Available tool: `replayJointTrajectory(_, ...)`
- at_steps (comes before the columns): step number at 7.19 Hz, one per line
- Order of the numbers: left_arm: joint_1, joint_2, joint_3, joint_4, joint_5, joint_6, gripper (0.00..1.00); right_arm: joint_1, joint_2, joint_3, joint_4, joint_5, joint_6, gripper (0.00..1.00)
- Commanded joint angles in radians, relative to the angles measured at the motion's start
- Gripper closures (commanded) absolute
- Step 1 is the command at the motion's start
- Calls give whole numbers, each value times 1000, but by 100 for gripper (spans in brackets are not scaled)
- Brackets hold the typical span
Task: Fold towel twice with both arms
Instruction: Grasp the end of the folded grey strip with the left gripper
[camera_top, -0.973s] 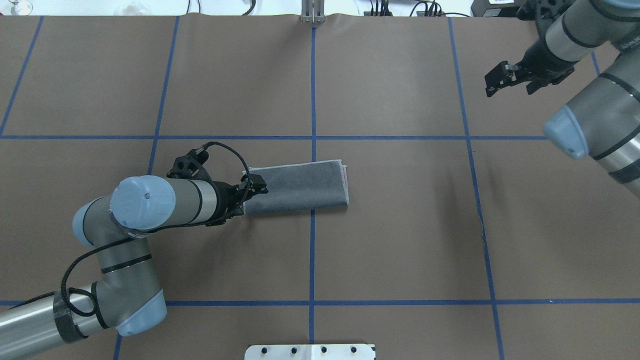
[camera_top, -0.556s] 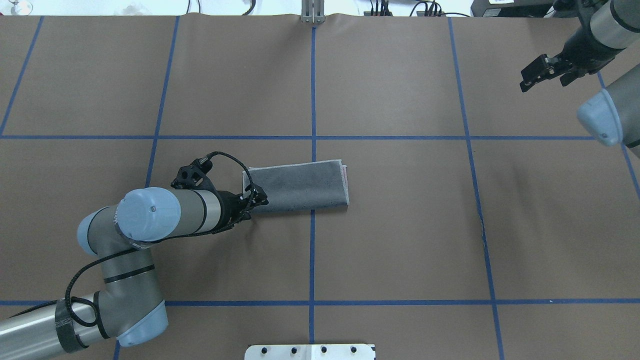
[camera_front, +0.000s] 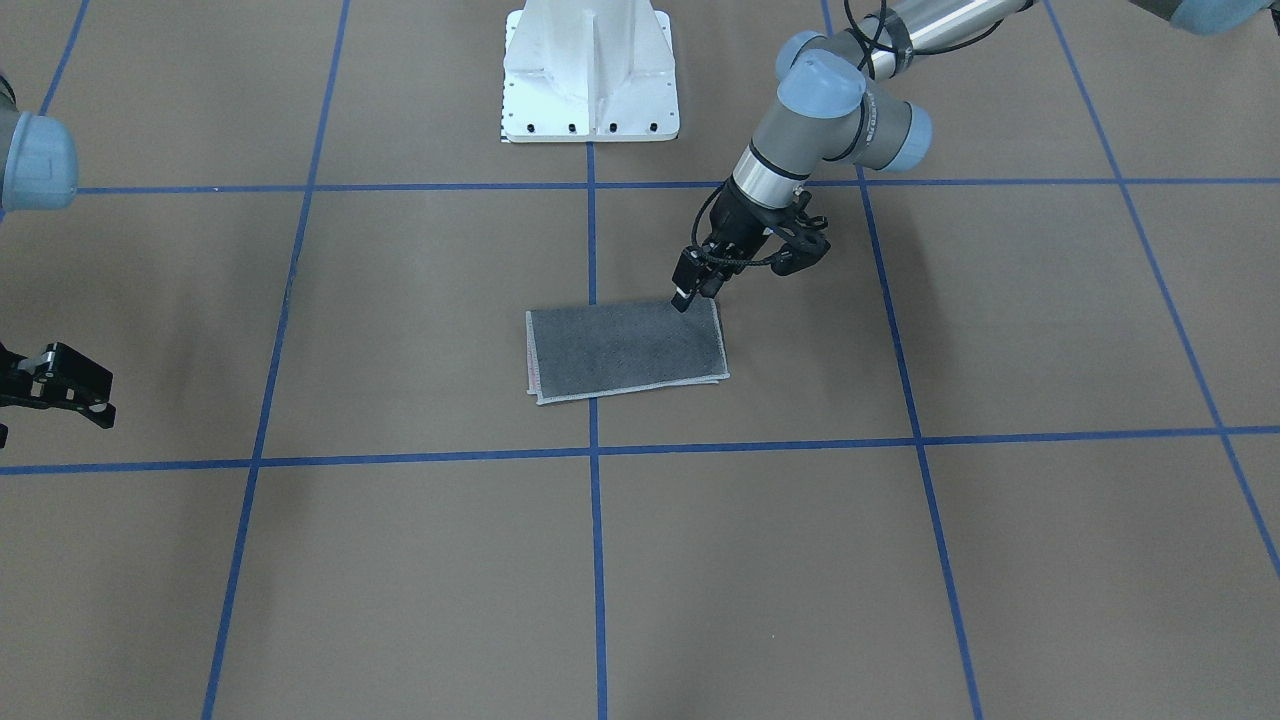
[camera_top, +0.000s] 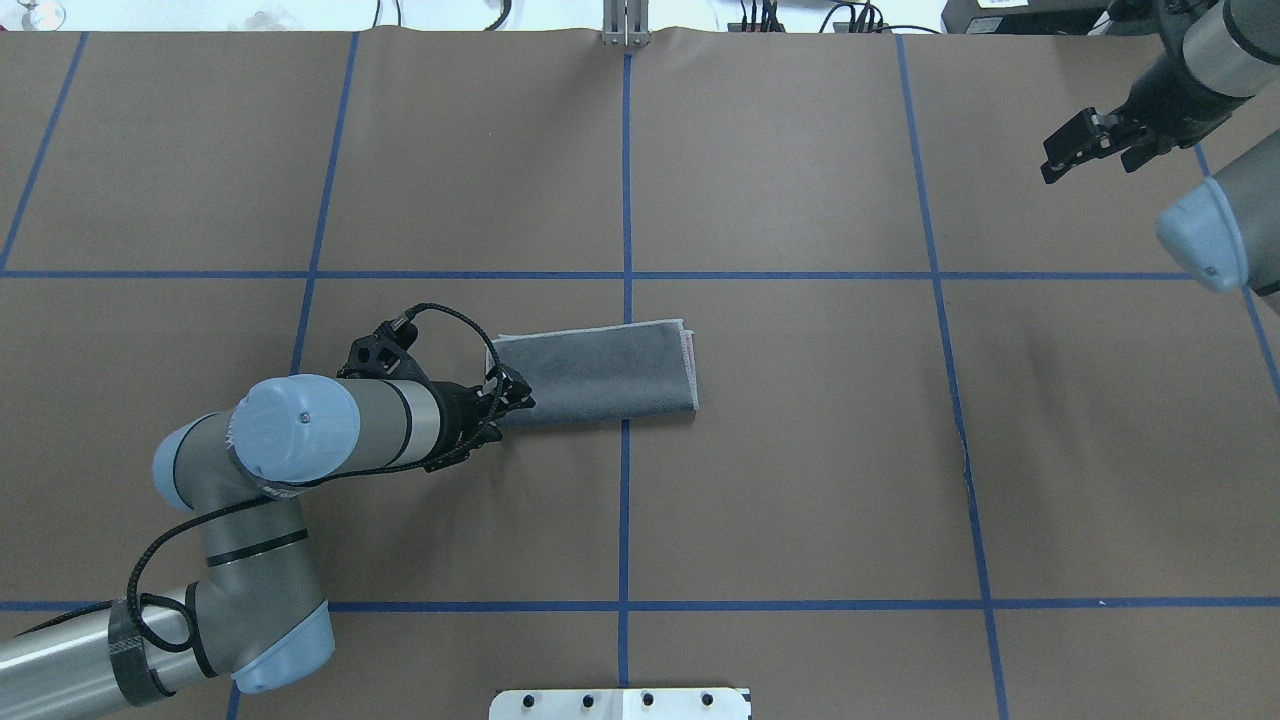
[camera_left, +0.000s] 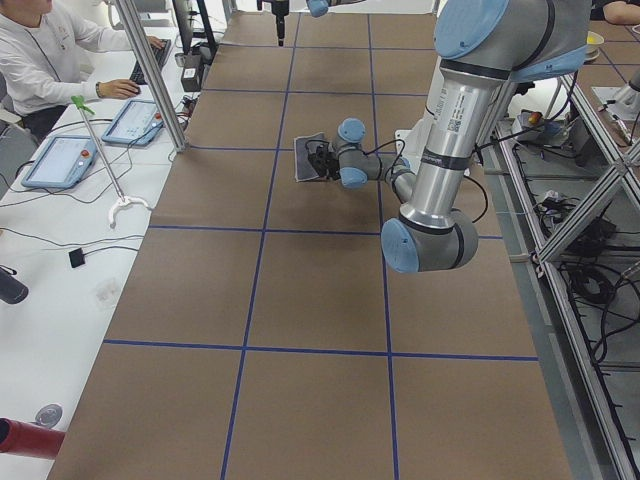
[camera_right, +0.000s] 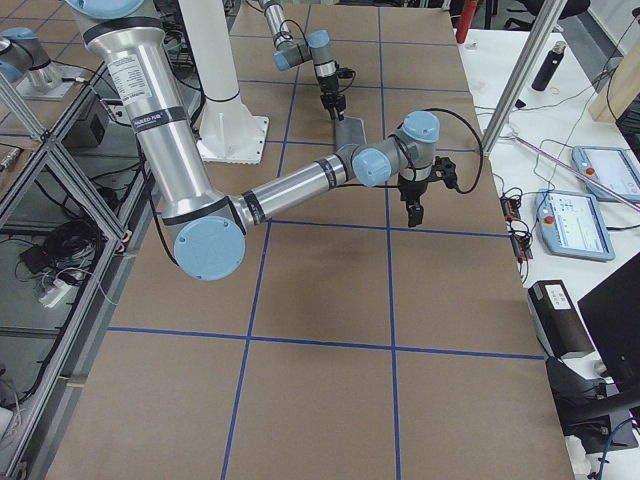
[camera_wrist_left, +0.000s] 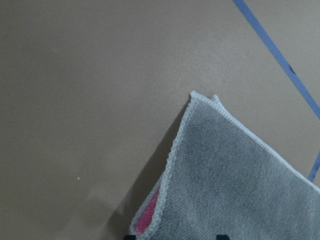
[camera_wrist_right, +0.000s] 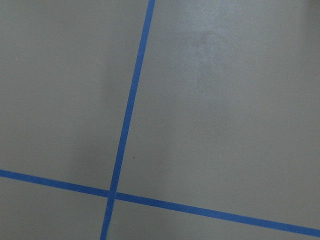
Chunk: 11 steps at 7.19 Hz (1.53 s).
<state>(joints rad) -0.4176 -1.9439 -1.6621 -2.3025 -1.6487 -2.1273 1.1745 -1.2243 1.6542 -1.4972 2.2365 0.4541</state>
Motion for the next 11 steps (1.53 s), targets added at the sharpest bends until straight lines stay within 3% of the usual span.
replayJointTrajectory(1, -10, 42, -36, 0, 4, -115, 38, 1, 0, 1, 0, 0, 0, 0)
replayJointTrajectory(4, -7, 42, -47, 0, 18, -135, 44, 4, 0, 2, 0, 0, 0, 0)
replayJointTrajectory(11, 0, 20, -19, 0, 20, -152, 46, 5, -3, 7, 0, 0, 0, 0)
